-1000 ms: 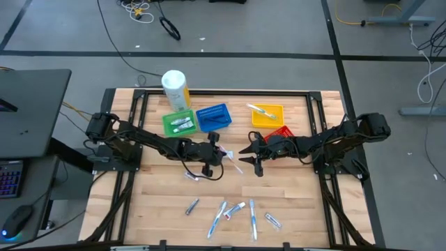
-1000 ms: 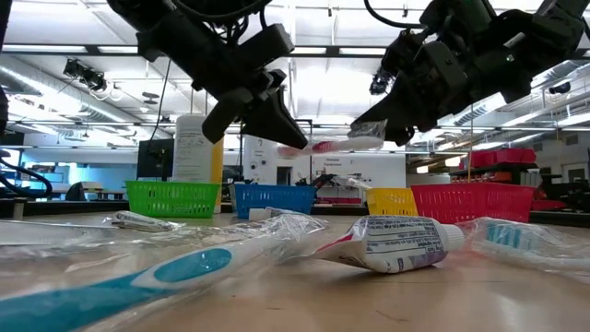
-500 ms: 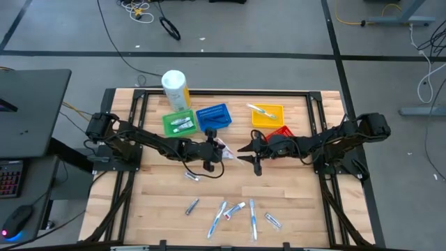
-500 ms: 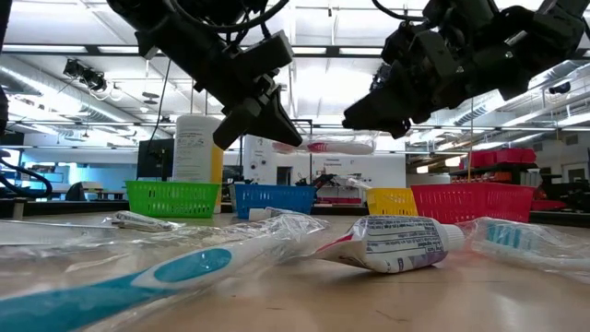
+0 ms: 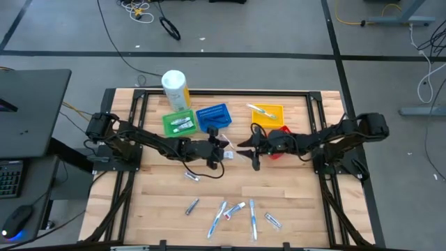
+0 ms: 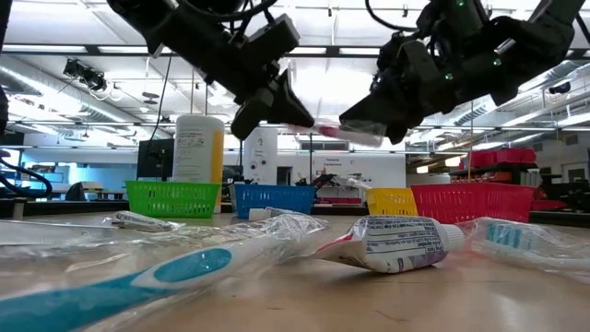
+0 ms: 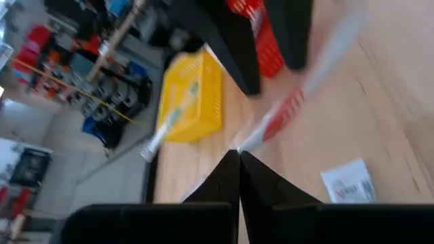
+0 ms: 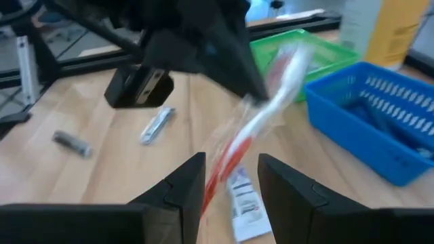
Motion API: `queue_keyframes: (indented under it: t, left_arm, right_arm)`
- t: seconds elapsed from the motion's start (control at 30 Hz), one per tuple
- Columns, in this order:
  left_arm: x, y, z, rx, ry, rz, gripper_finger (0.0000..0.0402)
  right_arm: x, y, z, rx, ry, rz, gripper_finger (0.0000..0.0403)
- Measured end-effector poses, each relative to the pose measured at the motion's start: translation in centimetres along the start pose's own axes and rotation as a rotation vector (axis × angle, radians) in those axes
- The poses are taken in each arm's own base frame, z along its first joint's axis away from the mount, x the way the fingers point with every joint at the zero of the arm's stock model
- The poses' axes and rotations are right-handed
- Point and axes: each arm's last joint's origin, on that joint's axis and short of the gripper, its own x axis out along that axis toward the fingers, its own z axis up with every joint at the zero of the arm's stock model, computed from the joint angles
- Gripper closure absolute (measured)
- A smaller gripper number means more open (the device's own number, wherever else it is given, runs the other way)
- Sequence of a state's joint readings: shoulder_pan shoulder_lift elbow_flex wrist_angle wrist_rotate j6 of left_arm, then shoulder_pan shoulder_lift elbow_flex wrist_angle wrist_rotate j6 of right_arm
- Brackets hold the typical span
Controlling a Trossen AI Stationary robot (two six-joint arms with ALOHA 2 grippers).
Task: Pick & Place Travel size toiletries
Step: Put the orange toothbrush into the yellow bin
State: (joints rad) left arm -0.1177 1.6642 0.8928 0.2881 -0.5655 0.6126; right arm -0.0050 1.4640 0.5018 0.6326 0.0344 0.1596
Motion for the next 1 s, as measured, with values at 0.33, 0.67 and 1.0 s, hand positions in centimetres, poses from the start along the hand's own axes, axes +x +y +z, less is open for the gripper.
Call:
queue_keyframes:
  t: [0.33,0.67,1.0]
  left_arm:
    - [0.0,0.2,0.3,0.057,-0.028,0.021,0.0398]
    - [-0.1,0.8,1.1,0.121,-0.102,0.082,0.0399]
    - [-0.1,1.0,1.4,0.156,-0.125,0.103,0.0398]
  right_arm:
    - [0.5,-1.4,-0.3,0.147,0.025,0.036,0.0257]
    - [0.4,-2.4,0.2,0.330,-0.022,0.031,0.0257]
    - [0.3,-2.2,1.5,0.260,-0.148,0.087,0.0257]
